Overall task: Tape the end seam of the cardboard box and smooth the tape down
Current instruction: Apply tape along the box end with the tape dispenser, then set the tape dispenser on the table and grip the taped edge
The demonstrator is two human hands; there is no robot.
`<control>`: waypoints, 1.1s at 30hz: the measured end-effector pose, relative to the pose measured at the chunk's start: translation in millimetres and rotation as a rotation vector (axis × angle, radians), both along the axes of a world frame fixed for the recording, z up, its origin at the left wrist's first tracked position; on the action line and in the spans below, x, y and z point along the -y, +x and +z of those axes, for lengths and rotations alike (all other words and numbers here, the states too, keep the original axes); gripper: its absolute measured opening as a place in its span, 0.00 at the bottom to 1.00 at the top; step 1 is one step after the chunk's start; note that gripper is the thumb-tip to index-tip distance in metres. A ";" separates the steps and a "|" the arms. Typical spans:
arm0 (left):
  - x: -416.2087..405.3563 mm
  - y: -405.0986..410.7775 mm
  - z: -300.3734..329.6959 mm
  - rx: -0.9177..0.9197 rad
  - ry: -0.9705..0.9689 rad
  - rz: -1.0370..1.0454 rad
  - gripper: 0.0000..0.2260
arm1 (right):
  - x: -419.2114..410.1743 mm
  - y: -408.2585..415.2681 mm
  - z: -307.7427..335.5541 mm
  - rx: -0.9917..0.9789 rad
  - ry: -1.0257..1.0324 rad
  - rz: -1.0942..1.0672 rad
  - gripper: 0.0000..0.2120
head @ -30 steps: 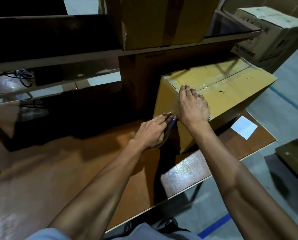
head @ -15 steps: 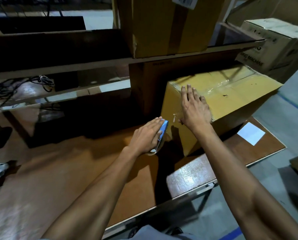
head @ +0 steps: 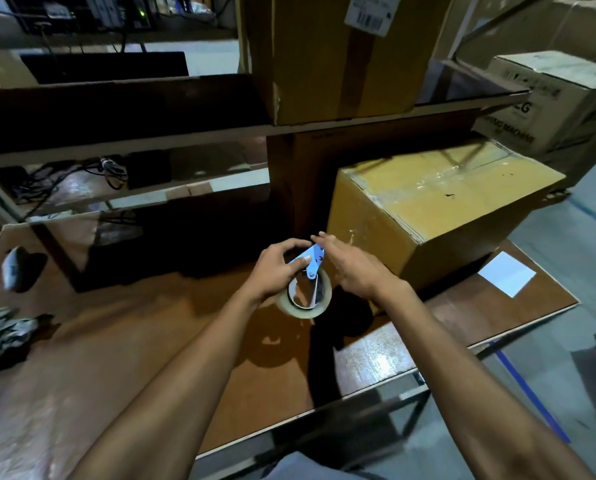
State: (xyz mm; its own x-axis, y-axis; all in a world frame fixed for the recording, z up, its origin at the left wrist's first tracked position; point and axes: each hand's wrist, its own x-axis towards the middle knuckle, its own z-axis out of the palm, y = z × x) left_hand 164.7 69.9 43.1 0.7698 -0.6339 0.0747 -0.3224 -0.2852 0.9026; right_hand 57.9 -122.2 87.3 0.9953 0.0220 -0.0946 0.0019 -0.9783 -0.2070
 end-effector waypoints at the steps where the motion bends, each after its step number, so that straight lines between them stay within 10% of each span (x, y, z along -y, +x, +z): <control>1: -3.1 -0.6 -1.7 -0.083 -0.033 0.000 0.13 | -1.1 -1.5 -7.1 -0.002 -0.048 0.036 0.50; 12: -29.5 4.6 -21.6 -0.813 -0.159 -0.047 0.14 | -11.3 -10.8 -65.4 0.204 -0.047 0.201 0.48; 24: -31.5 14.1 -54.4 -1.092 -0.161 0.205 0.30 | -24.7 5.0 -95.8 0.029 0.243 -0.170 0.39; 33: -23.5 12.6 -70.6 -0.932 -0.164 0.430 0.32 | -41.4 14.1 -126.7 -0.070 0.340 -0.337 0.27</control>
